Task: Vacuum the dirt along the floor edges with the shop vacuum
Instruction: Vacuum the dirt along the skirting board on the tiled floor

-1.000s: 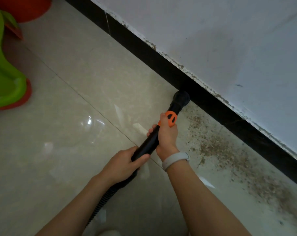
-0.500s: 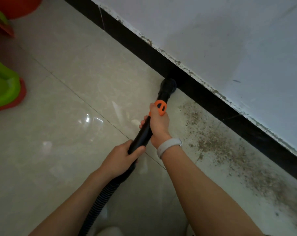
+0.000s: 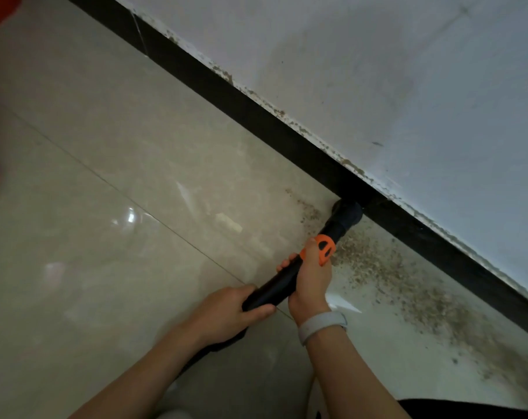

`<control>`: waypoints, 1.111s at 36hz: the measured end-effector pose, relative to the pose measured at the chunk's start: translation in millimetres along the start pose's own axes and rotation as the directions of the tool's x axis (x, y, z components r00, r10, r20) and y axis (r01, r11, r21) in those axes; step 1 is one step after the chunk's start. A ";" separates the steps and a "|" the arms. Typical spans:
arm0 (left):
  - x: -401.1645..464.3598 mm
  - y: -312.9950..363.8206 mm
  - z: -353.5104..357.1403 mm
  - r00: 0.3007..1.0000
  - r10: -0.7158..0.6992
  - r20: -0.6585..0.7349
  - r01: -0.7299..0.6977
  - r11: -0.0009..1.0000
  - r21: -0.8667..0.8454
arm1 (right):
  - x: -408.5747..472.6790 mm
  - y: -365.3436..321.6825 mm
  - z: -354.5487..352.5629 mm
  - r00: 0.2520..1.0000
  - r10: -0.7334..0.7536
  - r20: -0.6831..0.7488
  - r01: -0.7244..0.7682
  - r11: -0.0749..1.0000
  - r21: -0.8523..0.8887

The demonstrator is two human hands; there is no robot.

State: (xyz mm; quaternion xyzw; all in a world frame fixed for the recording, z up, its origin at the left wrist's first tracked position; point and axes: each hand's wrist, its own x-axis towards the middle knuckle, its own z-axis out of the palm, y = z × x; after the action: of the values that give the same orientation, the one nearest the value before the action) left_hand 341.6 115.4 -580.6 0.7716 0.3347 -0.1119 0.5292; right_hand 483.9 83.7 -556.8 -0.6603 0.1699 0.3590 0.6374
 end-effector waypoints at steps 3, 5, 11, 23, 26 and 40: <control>-9.8 -9.4 -4.6 0.996 -0.044 -0.078 0.038 0.997 -0.068 | -3.6 4.2 13.3 0.997 -0.005 0.071 0.008 0.999 -0.041; -20.1 -20.4 -7.5 0.981 -0.101 -0.165 0.074 0.984 -0.160 | -8.4 10.4 28.8 0.990 0.004 0.141 0.007 0.997 -0.082; -41.9 -48.4 -17.1 0.915 -0.227 -0.334 0.135 0.951 -0.277 | -25.6 28.9 71.9 0.954 0.129 0.272 -0.088 0.984 -0.155; -44.5 -23.2 -18.4 0.995 -0.092 -0.045 0.090 0.995 -0.045 | -34.5 23.8 7.7 0.990 0.132 0.050 -0.131 0.991 -0.004; -42.7 -12.7 -15.2 0.998 -0.056 0.014 0.055 0.998 0.023 | -35.1 19.6 -7.6 0.992 0.129 -0.012 -0.129 0.992 0.018; -91.9 -39.0 -42.6 0.945 -0.269 -0.187 0.192 0.917 -0.349 | -69.9 37.9 57.9 0.952 0.227 0.207 -0.213 0.973 -0.089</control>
State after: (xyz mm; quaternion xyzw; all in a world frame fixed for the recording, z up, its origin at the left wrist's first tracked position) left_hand 240.0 125.3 -543.4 0.6359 0.4969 -0.0266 0.5899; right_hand 395.3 118.2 -531.7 -0.6147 0.1606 0.5028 0.5862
